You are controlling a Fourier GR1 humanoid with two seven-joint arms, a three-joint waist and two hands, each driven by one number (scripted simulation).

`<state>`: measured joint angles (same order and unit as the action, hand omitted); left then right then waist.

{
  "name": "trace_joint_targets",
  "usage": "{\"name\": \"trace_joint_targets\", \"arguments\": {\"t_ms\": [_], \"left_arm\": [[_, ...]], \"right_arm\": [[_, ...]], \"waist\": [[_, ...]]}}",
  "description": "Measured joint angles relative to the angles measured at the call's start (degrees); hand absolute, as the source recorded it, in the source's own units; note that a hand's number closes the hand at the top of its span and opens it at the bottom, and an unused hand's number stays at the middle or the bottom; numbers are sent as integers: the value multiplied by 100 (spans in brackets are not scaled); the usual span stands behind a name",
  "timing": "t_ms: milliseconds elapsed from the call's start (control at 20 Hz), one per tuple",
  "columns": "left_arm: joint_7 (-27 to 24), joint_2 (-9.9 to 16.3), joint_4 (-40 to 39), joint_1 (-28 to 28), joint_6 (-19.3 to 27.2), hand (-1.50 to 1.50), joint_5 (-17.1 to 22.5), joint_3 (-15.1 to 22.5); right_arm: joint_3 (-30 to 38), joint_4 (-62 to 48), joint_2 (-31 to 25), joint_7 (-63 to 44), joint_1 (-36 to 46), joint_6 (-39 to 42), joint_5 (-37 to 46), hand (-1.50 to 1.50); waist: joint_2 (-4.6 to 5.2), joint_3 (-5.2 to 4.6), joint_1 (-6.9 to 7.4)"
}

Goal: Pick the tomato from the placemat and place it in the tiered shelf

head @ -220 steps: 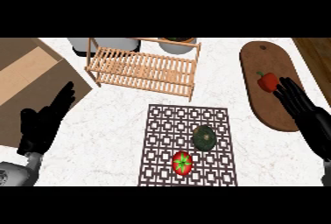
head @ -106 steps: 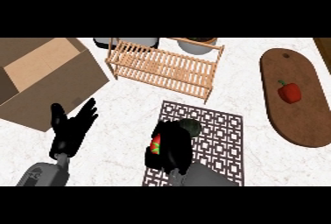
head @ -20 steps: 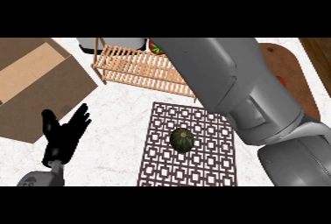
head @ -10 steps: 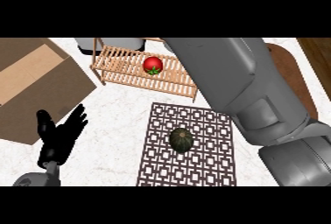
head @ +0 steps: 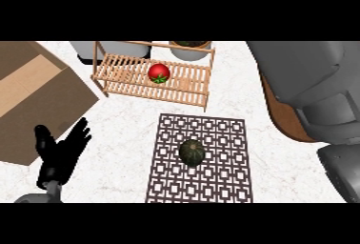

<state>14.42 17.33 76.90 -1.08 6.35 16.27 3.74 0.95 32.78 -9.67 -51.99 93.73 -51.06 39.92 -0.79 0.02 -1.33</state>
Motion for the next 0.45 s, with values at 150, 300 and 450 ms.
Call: {"name": "trace_joint_targets", "arguments": {"t_ms": [150, 300, 450], "left_arm": [[-76, 4, -53, 99, -28, 0, 10, -52], [-85, 20, -65, 143, 2, 0, -1, -110], [-56, -40, -2, 163, 60, 0, -26, -91]], "right_arm": [[72, 503, -217, -256, -269, 9, 66, -150], [83, 1217, -403, -513, -626, 168, 52, -150], [57, 2084, -603, -699, -1158, 387, -32, -150]], "waist": [[-39, 4, -99], [-64, 9, -171], [-68, 10, -198]]}}
